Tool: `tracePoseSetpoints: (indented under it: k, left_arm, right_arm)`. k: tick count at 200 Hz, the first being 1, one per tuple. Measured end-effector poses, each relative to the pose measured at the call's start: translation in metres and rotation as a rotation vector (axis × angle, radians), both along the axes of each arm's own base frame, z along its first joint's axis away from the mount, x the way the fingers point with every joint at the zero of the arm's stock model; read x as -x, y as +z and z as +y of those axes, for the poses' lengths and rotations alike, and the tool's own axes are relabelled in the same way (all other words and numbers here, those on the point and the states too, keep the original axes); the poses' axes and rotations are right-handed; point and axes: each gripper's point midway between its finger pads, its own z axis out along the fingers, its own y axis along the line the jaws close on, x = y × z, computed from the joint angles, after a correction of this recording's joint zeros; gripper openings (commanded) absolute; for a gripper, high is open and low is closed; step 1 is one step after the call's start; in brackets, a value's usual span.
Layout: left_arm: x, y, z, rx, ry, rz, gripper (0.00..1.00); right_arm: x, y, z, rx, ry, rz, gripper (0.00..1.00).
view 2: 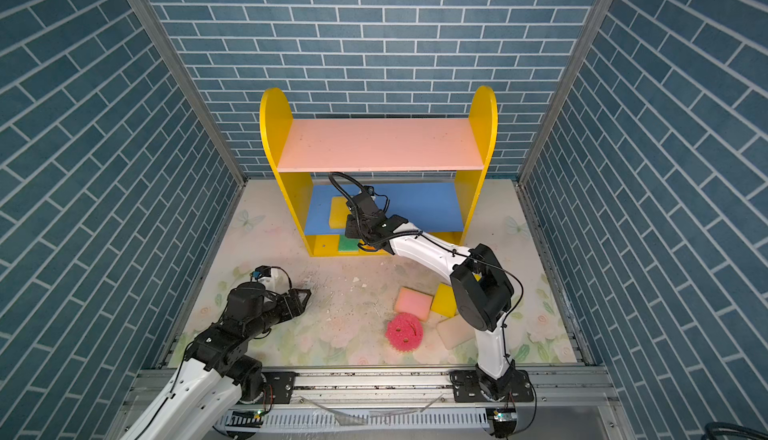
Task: Place and organize the cleaning sponges onto the shelf
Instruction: 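Withdraw the right gripper and move it over the pink sponge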
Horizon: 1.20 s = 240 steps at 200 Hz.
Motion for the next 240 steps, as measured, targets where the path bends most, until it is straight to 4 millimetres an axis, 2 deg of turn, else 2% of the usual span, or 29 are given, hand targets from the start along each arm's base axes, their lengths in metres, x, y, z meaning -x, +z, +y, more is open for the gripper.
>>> tracePoseSetpoints:
  k: [39, 76, 106, 127, 158, 185, 208, 240]
  left_arm:
    - [0.000, 0.002, 0.002, -0.009, 0.004, -0.013, 0.78]
    - [-0.001, 0.007, 0.007, -0.040, 0.015, -0.032, 0.79]
    - [-0.003, 0.010, 0.008, -0.044, 0.020, -0.046, 0.78]
    - [-0.004, 0.011, 0.007, -0.038, 0.015, -0.049, 0.78]
    - [-0.006, 0.009, 0.002, -0.028, -0.001, -0.040, 0.78]
    - [-0.007, 0.005, -0.002, -0.022, -0.016, -0.022, 0.78]
    - [-0.010, 0.004, -0.006, -0.010, -0.027, -0.026, 0.78]
    - [-0.011, -0.005, -0.009, 0.005, -0.034, -0.013, 0.78]
  right_arm:
    - [0.008, 0.003, -0.012, 0.007, -0.008, 0.001, 0.00]
    - [0.027, 0.013, -0.039, 0.024, -0.030, -0.017, 0.00]
    - [0.044, 0.020, -0.073, 0.049, -0.080, -0.026, 0.21]
    - [0.061, 0.008, -0.102, 0.095, -0.118, 0.000, 0.30]
    - [0.093, -0.017, -0.157, 0.181, -0.209, 0.057, 0.40]
    - [0.117, -0.025, -0.196, 0.214, -0.283, 0.091, 0.42]
    - [0.129, -0.034, -0.212, 0.238, -0.318, 0.132, 0.43]
    - [0.137, -0.045, -0.215, 0.253, -0.326, 0.184, 0.43]
